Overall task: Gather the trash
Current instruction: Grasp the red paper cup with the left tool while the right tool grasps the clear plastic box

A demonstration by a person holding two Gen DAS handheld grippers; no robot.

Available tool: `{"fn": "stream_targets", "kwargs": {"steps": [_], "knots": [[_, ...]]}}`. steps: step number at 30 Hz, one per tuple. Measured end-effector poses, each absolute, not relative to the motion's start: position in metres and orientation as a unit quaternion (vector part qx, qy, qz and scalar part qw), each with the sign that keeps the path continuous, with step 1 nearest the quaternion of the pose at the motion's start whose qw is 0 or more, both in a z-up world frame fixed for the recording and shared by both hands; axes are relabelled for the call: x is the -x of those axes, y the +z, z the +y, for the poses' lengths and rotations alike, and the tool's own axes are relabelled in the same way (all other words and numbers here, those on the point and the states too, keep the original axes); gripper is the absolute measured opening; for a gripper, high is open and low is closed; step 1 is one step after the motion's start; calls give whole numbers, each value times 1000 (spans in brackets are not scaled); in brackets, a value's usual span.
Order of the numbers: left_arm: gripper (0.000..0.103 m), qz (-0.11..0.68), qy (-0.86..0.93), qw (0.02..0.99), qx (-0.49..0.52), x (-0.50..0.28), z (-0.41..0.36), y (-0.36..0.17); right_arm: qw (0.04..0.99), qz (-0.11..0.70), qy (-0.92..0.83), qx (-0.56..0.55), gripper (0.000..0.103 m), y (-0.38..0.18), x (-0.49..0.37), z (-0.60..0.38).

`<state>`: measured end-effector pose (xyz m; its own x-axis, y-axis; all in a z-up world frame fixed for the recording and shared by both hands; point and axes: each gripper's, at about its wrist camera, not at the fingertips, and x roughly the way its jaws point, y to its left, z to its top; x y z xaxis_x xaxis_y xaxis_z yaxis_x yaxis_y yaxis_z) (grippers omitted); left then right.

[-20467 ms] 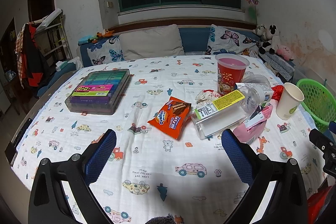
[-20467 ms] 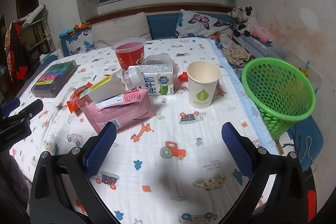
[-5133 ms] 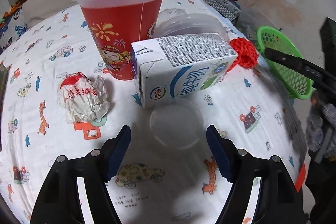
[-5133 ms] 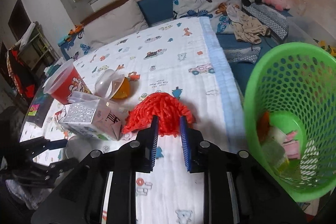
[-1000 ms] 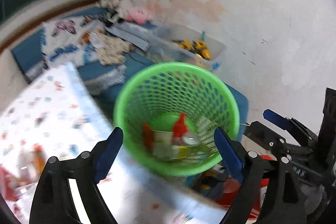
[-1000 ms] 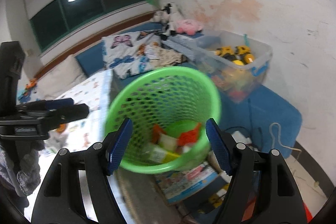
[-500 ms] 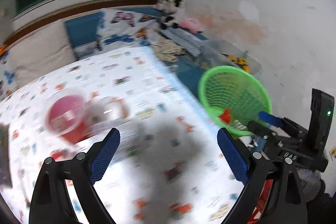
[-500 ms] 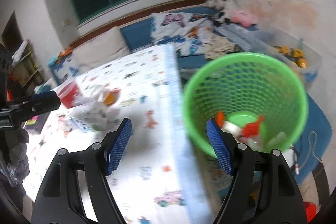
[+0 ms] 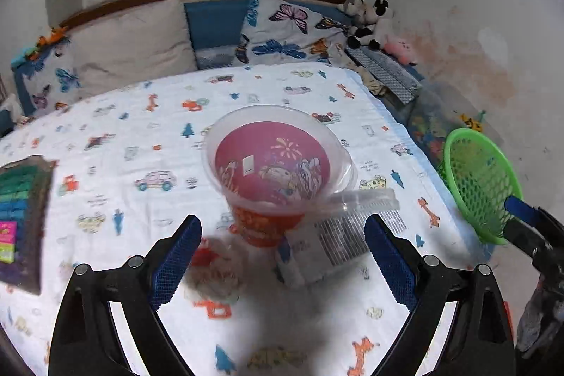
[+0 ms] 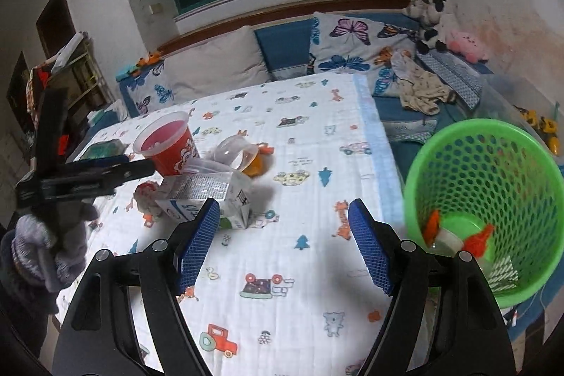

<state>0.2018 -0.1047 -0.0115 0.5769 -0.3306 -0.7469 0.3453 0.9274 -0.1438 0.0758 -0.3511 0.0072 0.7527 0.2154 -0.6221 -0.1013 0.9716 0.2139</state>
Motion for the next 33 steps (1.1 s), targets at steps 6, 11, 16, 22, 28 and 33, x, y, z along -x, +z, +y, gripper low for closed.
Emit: {"fn": "stream_targets", "kwargs": {"steps": [6,11,16,22,28,33], "knots": [[91,419,-196,887,15,-232,-104,-23,927,355,86,-83,75,-1,-85,-348],[91,414,-210,885,43,-248,-103,-25,923,364,96,-76,75,-4,-93,-343],[79,403,-234,884,30,-251,-110,-23,920,371,112,-59,75,-8,-102,-327],[75,398,-230,888,27,-249,-105,-22,915,380,134,-34,75,-12,-117,-305],[75,390,-223,893,33,-247,-91,-16,911,387,141,3,75,-18,-137,-286],[75,380,-216,899,38,-243,-78,-3,907,389,156,35,75,-22,-151,-271]]}}
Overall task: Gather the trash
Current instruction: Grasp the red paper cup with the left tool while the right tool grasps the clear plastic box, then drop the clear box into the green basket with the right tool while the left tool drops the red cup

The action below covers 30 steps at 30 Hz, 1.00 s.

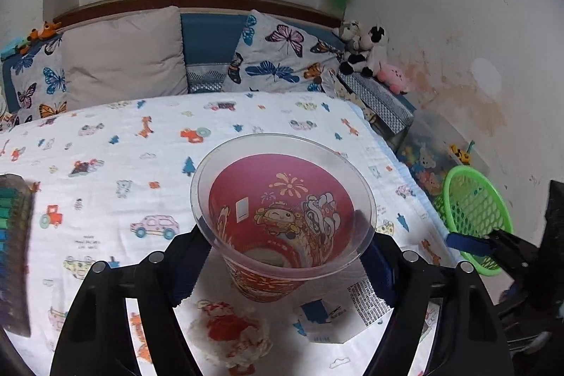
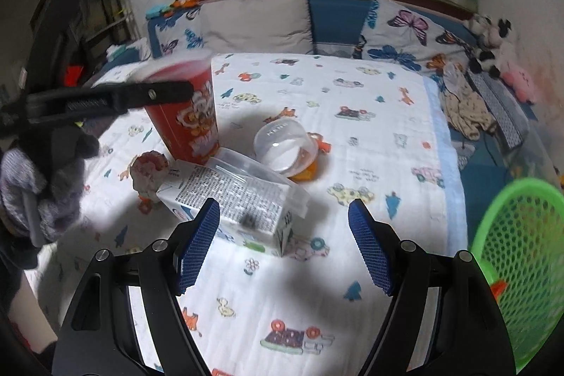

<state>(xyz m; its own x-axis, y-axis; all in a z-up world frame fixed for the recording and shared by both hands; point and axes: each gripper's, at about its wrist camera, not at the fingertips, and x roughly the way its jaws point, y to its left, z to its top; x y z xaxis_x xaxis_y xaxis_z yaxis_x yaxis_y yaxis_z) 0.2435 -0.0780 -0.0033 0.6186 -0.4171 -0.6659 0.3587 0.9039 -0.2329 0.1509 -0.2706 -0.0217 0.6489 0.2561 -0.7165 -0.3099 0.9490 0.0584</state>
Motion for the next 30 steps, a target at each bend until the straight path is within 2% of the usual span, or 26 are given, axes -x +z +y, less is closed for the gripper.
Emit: {"fn": "stream_targets", "kwargs": {"steps": [11,14,18,19,25,30], "knots": [[75,365,-209,906,42,-233,-57,16,904,391,148,88,69,-35,-186,-252],[75,365,-210,906,44,-232,-54,17,903,392,153,87,60,-35,-192,-253],[75,364,-209,907,43,-230,-52,17,903,394,154,80,37,-35,-195,-254],[75,364,-209,906,44,-229,-51,18,903,394,153,79,34,-35,-195,-255],[75,363,-207,908,37,-226,-52,21,910,383,149,62,24,-31,-189,-263],[75,356,-210,910,35,-221,-57,29,916,371,145,46,19,-23,-181,-271]]}}
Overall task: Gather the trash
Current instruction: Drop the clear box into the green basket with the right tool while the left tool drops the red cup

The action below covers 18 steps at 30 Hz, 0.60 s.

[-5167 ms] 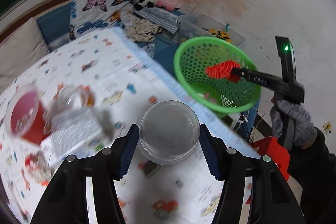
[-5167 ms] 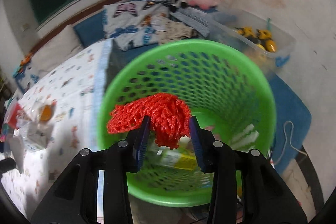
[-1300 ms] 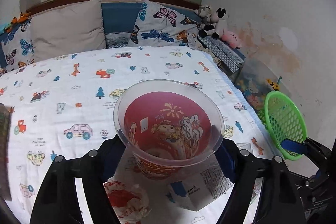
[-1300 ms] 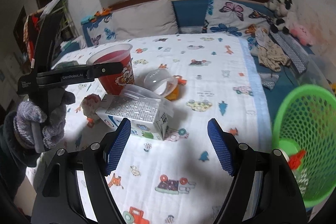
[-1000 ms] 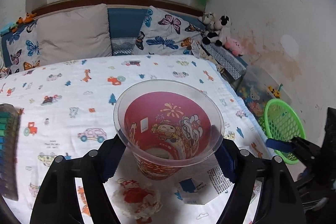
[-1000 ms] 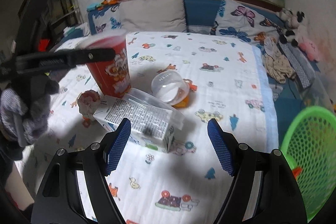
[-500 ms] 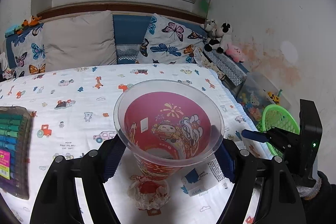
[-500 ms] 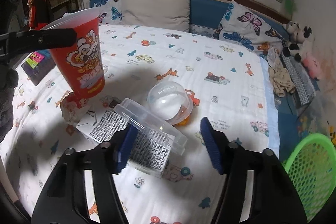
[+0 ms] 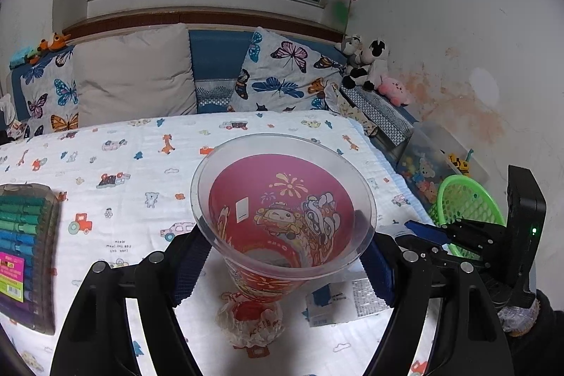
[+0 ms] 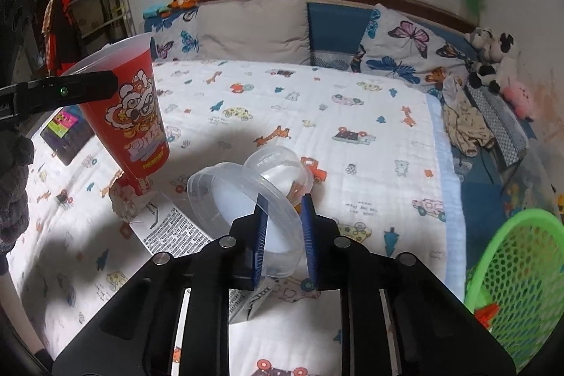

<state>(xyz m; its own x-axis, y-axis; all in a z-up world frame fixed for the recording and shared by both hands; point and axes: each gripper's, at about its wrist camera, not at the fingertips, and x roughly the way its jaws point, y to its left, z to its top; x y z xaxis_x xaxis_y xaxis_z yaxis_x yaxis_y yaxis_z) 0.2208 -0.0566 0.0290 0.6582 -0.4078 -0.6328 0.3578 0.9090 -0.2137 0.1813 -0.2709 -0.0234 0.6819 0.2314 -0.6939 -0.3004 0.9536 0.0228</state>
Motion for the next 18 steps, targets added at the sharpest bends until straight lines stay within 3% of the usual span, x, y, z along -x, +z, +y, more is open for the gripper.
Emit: {"fn": "stream_targets", "kwargs": {"steps": [18], "knots": [[75,335,-273,902,16,-202,-120,61,943,326,65,7,18,15,-136,-346]]}}
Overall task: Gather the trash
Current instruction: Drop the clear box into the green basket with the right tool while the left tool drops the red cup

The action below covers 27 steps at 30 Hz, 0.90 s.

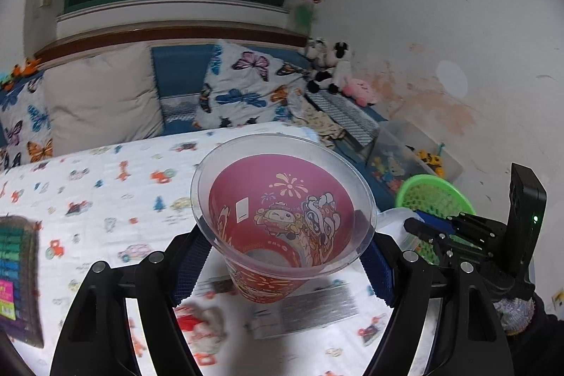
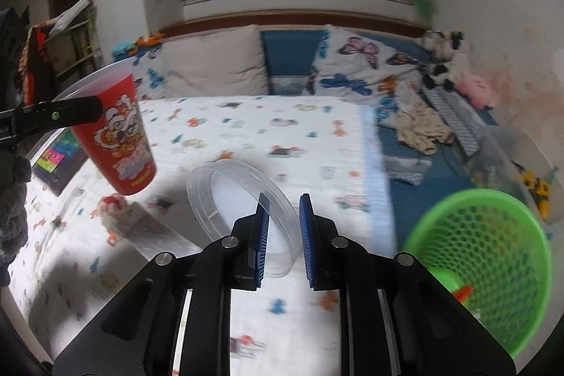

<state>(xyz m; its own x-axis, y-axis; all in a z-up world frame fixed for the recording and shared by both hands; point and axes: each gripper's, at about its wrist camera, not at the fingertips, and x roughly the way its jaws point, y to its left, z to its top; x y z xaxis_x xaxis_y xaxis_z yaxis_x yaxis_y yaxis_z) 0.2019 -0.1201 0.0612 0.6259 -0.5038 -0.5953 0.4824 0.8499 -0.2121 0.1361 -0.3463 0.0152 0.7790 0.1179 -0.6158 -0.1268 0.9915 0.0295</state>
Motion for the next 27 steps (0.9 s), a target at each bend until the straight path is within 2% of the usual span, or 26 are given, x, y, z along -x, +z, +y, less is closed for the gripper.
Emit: {"fn": "stream_targets", "kwargs": {"steps": [7,20,23,25,27], "knots": [[75,331,-322,887,6,-192,-176,67,937,347,-45,4,18,13,-116,-431],[75,337,-374,864,-13,-188,-249,66,886,417,-204,-12,19,-41,-107,-560],[75,339,-382,860,-17,-187,-261,65,880,423,-215,-19,26,-48,-109,-569],[75,340,-385,858,-19,-186,-267,64,876,429,-220,-16,44,-53,-111,-572],[75,342,-390,855,-19,-186,-275,63,875,430,-223,-6,48,-55,-112,-570]]}}
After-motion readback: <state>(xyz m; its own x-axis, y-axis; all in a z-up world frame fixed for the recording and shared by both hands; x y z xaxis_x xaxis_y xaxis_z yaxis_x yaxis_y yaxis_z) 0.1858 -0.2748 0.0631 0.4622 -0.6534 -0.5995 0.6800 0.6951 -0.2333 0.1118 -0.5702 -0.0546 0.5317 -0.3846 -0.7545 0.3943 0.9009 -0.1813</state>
